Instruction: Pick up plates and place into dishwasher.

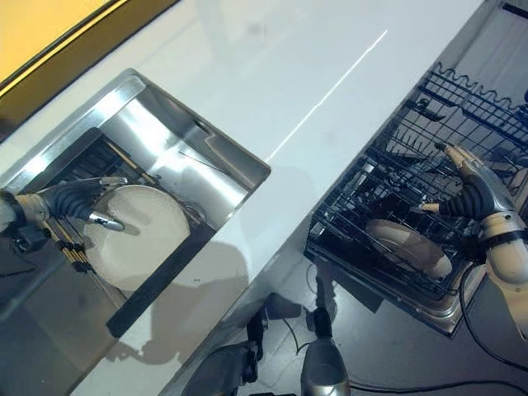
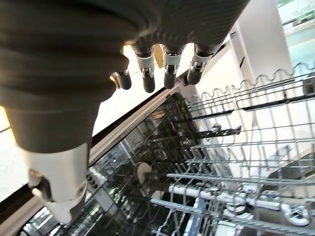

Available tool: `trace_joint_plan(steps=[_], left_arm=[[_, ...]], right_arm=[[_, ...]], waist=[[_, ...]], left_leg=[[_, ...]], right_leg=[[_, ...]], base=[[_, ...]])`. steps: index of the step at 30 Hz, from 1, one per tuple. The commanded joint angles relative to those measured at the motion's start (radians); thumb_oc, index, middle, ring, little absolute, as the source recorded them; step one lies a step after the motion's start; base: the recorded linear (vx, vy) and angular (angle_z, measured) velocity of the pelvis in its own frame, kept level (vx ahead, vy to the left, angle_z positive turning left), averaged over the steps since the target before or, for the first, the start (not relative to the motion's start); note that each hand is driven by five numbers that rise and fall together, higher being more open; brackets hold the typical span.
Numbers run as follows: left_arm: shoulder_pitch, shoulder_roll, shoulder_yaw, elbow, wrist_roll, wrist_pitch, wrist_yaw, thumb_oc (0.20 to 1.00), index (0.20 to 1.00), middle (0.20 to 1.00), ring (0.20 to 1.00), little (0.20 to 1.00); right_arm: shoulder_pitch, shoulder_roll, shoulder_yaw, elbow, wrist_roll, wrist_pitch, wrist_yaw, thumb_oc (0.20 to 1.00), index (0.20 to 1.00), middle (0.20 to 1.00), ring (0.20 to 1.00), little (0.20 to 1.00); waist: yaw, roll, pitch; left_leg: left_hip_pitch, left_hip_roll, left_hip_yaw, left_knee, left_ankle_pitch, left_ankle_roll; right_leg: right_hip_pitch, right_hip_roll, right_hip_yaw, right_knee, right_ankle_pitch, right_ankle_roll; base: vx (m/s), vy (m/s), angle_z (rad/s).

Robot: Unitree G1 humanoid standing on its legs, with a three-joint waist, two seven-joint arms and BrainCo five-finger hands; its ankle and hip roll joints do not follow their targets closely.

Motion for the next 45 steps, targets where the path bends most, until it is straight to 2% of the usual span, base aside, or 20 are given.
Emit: trace_joint_plan(steps=[1,5,6,8,14,23,28,35,38,40,43,45], left_arm=[[0.185,-0.008,-0.039,-0.163,-0.118,-0.053,-0.133,1.000,1.000,1.000,1.000,1.000],[0.246,-0.007,-0.001,-0.216,-0.113,-0.057,-0.172,1.000,1.000,1.000,1.000,1.000],[0.263,-0.004,0.007,-0.229,-0.112,-0.054,-0.182,0.583,0.583,0.583,0.583,0.583],[0.284,-0.001,0.019,-0.239,-0.116,-0.049,-0.188,0.200,0.200,0.200,0.200,0.200],[0.330,0.013,0.034,-0.242,-0.122,-0.060,-0.202,0.200,0.200,0.200,0.200,0.200],[0.388,0.024,0.065,-0.246,-0.126,-0.079,-0.217,0.200,0.200,0.200,0.200,0.200],[0.424,0.031,0.083,-0.242,-0.116,-0.098,-0.198,0.200,0.200,0.200,0.200,0.200],[0.470,0.038,0.128,-0.237,-0.067,-0.123,-0.121,0.200,0.200,0.200,0.200,0.200],[0.505,0.030,0.209,-0.227,-0.016,-0.153,0.075,0.200,0.200,0.200,0.200,0.200],[0.514,0.017,0.250,-0.217,-0.024,-0.175,0.169,0.200,0.200,0.200,0.200,0.200],[0.535,-0.044,0.350,-0.204,0.024,-0.222,0.302,0.200,0.200,0.200,0.200,0.200],[0.539,-0.111,0.413,-0.197,0.069,-0.281,0.392,0.200,0.200,0.200,0.200,0.200]], right_arm=[[0.046,-0.056,-0.089,-0.036,0.048,-0.028,-0.010,1.000,1.000,1.000,1.000,1.000],[0.085,-0.053,-0.101,-0.043,0.059,-0.026,-0.014,1.000,1.000,1.000,1.000,1.000],[0.095,-0.053,-0.107,-0.045,0.067,-0.025,-0.012,1.000,1.000,1.000,1.000,1.000],[0.107,-0.053,-0.108,-0.050,0.074,-0.022,-0.014,1.000,1.000,1.000,1.000,1.000],[0.142,-0.065,-0.112,-0.063,0.096,-0.005,-0.022,1.000,1.000,1.000,1.000,1.000],[0.207,-0.070,-0.139,-0.072,0.114,-0.017,-0.028,1.000,1.000,1.000,1.000,1.000],[0.235,-0.082,-0.150,-0.076,0.128,-0.020,-0.029,1.000,1.000,1.000,1.000,1.000],[0.258,-0.095,-0.163,-0.089,0.144,-0.017,-0.032,1.000,1.000,1.000,1.000,1.000],[0.274,-0.090,-0.183,-0.099,0.153,-0.011,-0.031,1.000,1.000,1.000,1.000,1.000],[0.275,-0.083,-0.193,-0.101,0.153,-0.012,-0.027,1.000,1.000,1.000,1.000,1.000],[0.291,-0.036,-0.225,-0.109,0.128,-0.026,-0.010,1.000,1.000,1.000,1.000,1.000],[0.296,0.008,-0.250,-0.117,0.104,-0.039,0.011,1.000,1.000,1.000,1.000,1.000]], waist=[[0.037,-0.031,-0.127],[0.052,-0.036,-0.145],[0.057,-0.039,-0.152],[0.061,-0.041,-0.159],[0.066,-0.049,-0.179],[0.067,-0.058,-0.200],[0.072,-0.061,-0.208],[0.084,-0.065,-0.214],[0.101,-0.071,-0.223],[0.106,-0.074,-0.229],[0.118,-0.081,-0.245],[0.125,-0.088,-0.260]], left_leg=[[-0.021,-0.039,-0.007,0.041,-0.053,0.037],[-0.007,-0.035,-0.021,0.034,-0.051,0.034],[-0.003,-0.034,-0.025,0.030,-0.050,0.033],[0.002,-0.033,-0.029,0.027,-0.050,0.033],[0.018,-0.028,-0.030,0.019,-0.052,0.031],[0.037,-0.027,-0.024,0.011,-0.056,0.034],[0.046,-0.027,-0.023,0.007,-0.056,0.035],[0.048,-0.023,-0.025,-0.004,-0.052,0.032],[0.053,-0.023,-0.034,-0.016,-0.049,0.030],[0.056,-0.023,-0.038,-0.023,-0.047,0.029],[0.061,-0.023,-0.047,-0.037,-0.045,0.028],[0.066,-0.023,-0.053,-0.049,-0.043,0.027]], right_leg=[[-0.078,-0.019,-0.014,0.088,0.007,0.042],[-0.060,-0.018,-0.033,0.085,0.002,0.043],[-0.055,-0.018,-0.039,0.084,0.001,0.044],[-0.050,-0.017,-0.044,0.083,-0.001,0.045],[-0.036,-0.016,-0.054,0.081,-0.007,0.051],[-0.021,-0.017,-0.055,0.077,-0.008,0.059],[-0.013,-0.020,-0.056,0.071,-0.006,0.064],[-0.004,-0.022,-0.065,0.058,-0.005,0.067],[0.007,-0.023,-0.075,0.047,-0.006,0.068],[0.012,-0.022,-0.080,0.044,-0.009,0.067],[0.018,-0.020,-0.089,0.037,-0.016,0.063],[0.020,-0.017,-0.095,0.036,-0.022,0.060]], base=[[0.03,-0.073,0.13],[0.04,-0.072,0.16],[0.04,-0.058,0.21],[0.04,-0.051,0.14],[0.03,-0.020,0.01],[0.03,-0.001,0.00],[0.02,0.005,-0.01],[0.00,0.001,0.00],[0.00,0.000,0.00],[-0.01,0.004,0.09],[-0.03,0.004,0.10],[-0.04,0.006,0.05]])
